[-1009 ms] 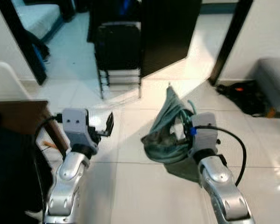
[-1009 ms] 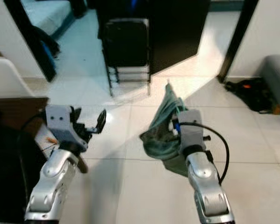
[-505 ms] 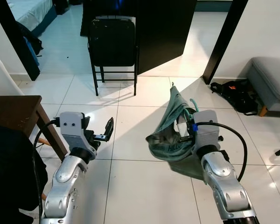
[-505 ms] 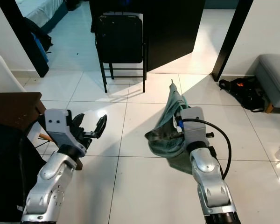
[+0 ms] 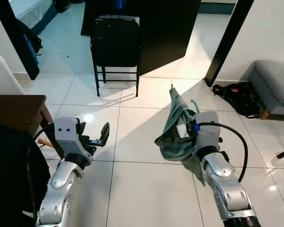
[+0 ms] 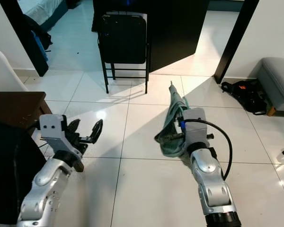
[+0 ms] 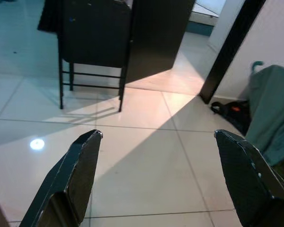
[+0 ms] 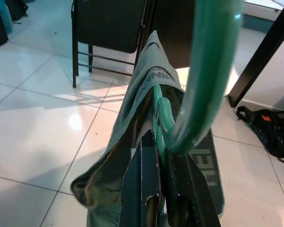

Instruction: Hang hanger

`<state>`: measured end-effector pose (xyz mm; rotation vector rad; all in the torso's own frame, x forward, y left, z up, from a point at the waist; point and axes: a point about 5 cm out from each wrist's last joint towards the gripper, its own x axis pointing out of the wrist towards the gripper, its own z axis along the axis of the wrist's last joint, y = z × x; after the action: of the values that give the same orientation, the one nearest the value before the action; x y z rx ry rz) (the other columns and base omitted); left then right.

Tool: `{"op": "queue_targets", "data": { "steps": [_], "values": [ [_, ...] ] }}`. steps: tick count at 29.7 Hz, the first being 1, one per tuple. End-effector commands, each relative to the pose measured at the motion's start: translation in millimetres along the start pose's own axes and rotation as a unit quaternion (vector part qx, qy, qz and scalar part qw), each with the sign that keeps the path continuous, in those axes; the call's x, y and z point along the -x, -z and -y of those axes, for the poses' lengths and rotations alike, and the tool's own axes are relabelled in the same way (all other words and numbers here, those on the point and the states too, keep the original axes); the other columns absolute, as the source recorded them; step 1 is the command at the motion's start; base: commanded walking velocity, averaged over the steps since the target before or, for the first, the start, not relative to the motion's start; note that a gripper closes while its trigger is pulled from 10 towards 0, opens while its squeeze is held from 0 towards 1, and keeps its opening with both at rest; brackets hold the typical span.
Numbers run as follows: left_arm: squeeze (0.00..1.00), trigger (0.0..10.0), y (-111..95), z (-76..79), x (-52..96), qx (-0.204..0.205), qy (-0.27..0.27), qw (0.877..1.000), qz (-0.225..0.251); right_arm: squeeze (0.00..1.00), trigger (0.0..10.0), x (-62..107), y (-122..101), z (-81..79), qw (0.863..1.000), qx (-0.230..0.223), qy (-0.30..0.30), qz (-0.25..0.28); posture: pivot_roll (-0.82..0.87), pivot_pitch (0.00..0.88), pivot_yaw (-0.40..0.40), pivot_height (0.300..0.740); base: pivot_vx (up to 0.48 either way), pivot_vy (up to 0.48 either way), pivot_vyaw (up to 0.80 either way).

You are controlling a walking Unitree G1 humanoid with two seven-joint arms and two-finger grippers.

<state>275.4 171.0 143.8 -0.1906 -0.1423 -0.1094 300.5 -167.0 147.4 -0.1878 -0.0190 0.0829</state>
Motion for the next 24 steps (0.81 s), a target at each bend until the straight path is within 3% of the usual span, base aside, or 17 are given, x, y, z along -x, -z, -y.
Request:
{"op": "queue_targets", "data": {
  "steps": [1, 8, 24],
  "values": [
    [0.0, 10.0, 7.2, -6.4, 2.7, -0.006, -0.01, 1.0, -0.017, 0.0, 10.0, 0.1, -2.5, -0.5, 1.0, -0.013, 0.002, 0.013, 0.03, 0.099, -0.017, 0.74, 0.0, 0.0, 0.0],
    [0.0, 10.0, 7.8, -8.0, 7.1, 0.001, -0.018, 1.0, -0.019, 0.0, 10.0, -1.6, 4.6, -5.7, 1.0, -0.007, -0.009, 0.003, 0.05, 0.107, -0.038, 0.74, 0.0, 0.0, 0.0],
    [0.0, 10.0, 9.8, 2.2, 2.5, 0.004, 0.005, 1.0, -0.025, 0.0, 10.0, 6.2, 10.6, 3.6, 1.0, -0.011, 0.003, -0.007, 0.03, 0.116, -0.011, 0.74, 0.0, 0.0, 0.0]
  ]
}}
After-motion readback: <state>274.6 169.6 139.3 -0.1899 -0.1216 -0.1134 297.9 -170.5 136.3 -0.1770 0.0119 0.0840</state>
